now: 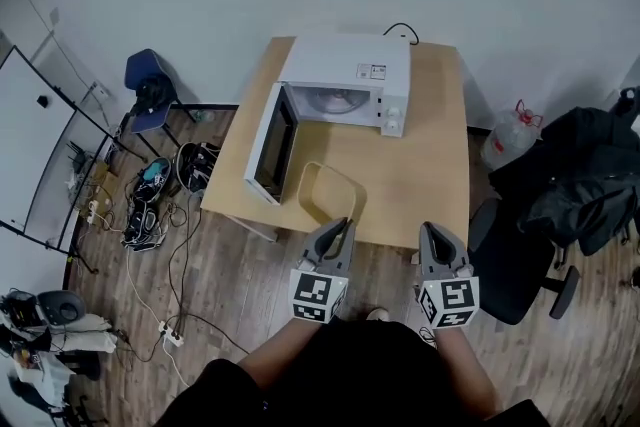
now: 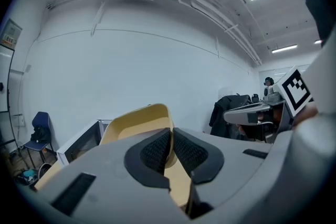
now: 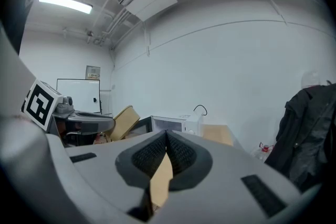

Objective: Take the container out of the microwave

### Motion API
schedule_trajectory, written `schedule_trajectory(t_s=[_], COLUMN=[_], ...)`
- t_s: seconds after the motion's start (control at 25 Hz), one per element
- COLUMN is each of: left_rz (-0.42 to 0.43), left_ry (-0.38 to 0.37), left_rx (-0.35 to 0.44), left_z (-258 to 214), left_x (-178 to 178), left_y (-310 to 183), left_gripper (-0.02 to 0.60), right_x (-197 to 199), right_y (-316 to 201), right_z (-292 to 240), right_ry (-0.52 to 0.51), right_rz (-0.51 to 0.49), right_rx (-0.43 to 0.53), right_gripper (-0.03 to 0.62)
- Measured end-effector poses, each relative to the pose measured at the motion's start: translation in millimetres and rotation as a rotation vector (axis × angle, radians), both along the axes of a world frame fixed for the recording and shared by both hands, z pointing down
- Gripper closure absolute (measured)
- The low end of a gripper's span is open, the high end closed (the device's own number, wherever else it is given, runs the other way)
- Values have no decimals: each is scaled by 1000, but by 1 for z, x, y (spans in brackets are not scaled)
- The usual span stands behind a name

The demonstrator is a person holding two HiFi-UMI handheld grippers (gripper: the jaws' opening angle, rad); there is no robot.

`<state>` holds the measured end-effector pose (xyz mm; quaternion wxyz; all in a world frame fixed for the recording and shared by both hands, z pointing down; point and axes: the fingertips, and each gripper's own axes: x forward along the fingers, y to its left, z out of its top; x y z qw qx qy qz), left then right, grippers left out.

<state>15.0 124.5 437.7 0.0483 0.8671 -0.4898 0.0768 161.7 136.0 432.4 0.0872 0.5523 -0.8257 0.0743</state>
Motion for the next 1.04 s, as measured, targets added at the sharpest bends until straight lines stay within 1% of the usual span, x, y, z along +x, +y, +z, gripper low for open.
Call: schedule_trajectory(t_s=[0.12, 0.2, 0.36, 0.6, 0.88, 1.04], left_rz=[-6, -6, 5, -15, -19, -14], left_ry=[-10, -13, -12, -6, 15, 19], left_rx=[26, 29, 14, 12, -18, -19], left_z=[-6, -6, -5, -7, -5, -6], left_x=[-3, -4, -7, -14, -12, -5], left_y=[-2, -2, 1, -3, 0, 5], left_gripper=[557, 557, 557, 557, 557, 557], right_x=[-5, -10, -17, -15, -16, -10], right_y=[-7, -11, -12, -14, -10, -6], right_z=[-1, 0, -4, -2, -1, -3], right_ry=[-2, -9, -2, 13, 27, 32], right_rz=[-5, -10, -20, -13, -29, -30], right_rx=[-1, -8, -8, -8, -2, 3], right_gripper=[534, 534, 534, 534, 534, 534])
